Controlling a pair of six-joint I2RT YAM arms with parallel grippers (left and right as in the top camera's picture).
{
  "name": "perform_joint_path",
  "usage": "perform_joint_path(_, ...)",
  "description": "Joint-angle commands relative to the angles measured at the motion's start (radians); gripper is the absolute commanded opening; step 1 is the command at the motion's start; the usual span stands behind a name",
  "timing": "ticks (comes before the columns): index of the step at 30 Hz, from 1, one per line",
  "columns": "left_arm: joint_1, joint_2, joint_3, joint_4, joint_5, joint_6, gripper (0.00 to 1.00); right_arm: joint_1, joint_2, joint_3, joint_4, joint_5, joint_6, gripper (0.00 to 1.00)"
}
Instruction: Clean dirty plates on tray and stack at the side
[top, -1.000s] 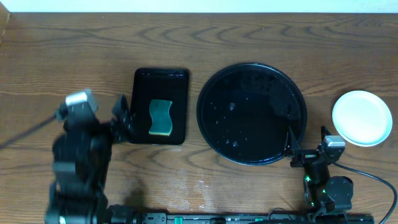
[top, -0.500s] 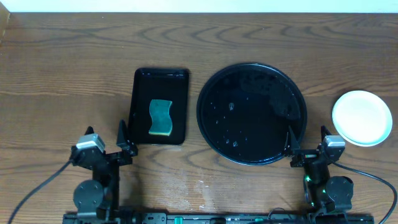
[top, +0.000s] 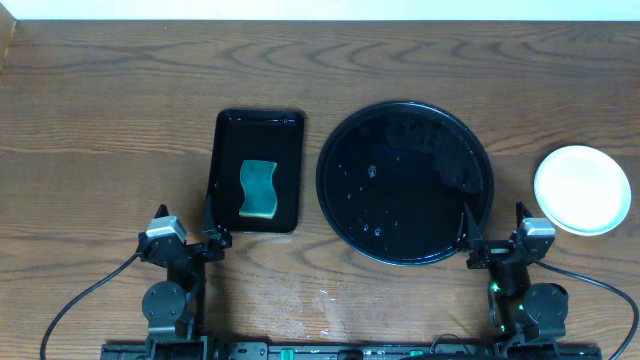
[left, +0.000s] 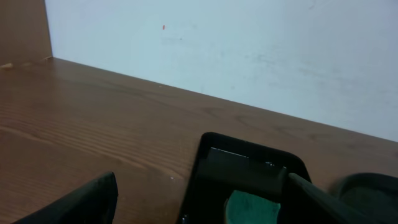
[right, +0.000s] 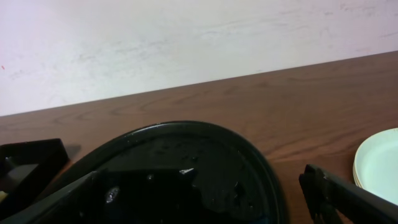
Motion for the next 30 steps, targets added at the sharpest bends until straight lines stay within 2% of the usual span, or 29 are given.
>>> perform_joint_path(1, 0.003, -0.009, -0.002, -0.002, 0.009, 0.013, 0.85, -0.006, -0.002, -0.002, -0.004, 0.006, 0.014, 0.99)
perform_joint_path(9, 0.004, -0.008, -0.002, -0.123, 0.009, 0.013, 0.85, -0.006, -0.002, -0.002, -0.004, 0.006, 0.014, 0.99)
perform_joint_path(30, 0.004, -0.004, -0.002, -0.116, 0.009, 0.013, 0.85, -0.006, -0.002, -0.002, -0.004, 0.006, 0.014, 0.99)
